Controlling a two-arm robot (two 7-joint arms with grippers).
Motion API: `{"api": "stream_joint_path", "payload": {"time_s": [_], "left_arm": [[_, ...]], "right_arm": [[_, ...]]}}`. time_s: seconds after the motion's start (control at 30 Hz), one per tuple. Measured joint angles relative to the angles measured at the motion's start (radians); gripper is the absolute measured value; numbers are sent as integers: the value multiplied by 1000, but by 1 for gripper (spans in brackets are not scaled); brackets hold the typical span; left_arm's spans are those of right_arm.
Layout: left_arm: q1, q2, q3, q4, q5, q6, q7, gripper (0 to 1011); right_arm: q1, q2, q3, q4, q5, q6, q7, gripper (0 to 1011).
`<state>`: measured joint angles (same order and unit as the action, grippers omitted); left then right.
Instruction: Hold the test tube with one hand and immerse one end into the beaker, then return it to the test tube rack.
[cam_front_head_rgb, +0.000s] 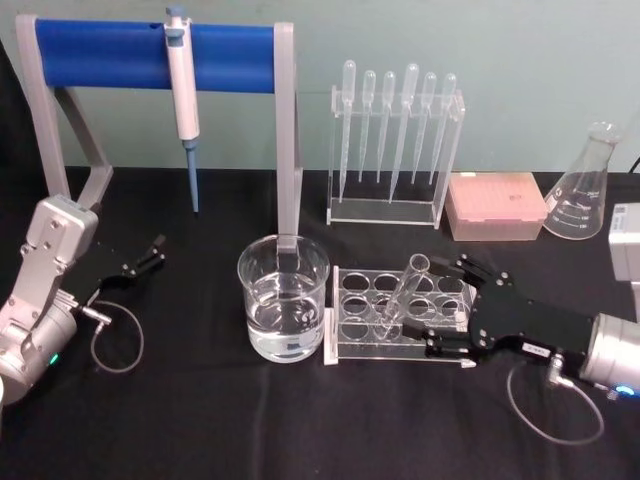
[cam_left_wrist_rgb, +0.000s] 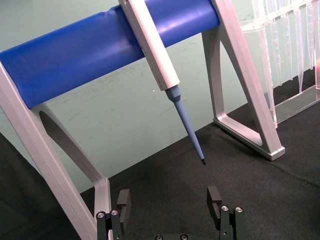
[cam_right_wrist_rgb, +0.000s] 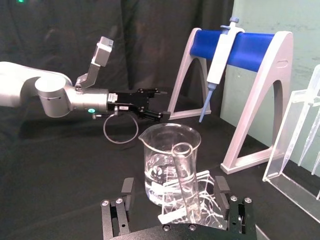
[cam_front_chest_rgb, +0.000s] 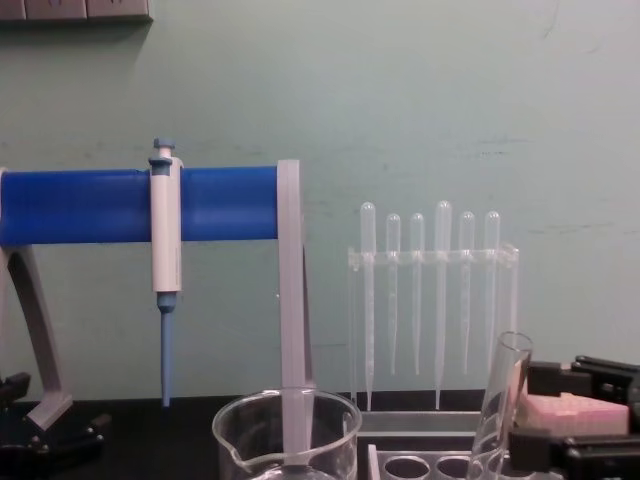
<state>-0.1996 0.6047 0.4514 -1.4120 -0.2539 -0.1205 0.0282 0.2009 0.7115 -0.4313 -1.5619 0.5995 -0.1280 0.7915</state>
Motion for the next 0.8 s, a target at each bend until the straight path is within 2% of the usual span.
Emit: {"api": "stream_joint_path", "payload": {"time_s": [0.2, 0.8], "left_arm": [[0, 0, 0, 0, 0, 0, 0, 1000], [0, 0, 0, 0, 0, 0, 0, 1000]], "right_arm": [[30, -26, -12, 29, -2, 0, -4, 1003], [75, -76, -41, 84, 0, -15, 2, 1003]]}}
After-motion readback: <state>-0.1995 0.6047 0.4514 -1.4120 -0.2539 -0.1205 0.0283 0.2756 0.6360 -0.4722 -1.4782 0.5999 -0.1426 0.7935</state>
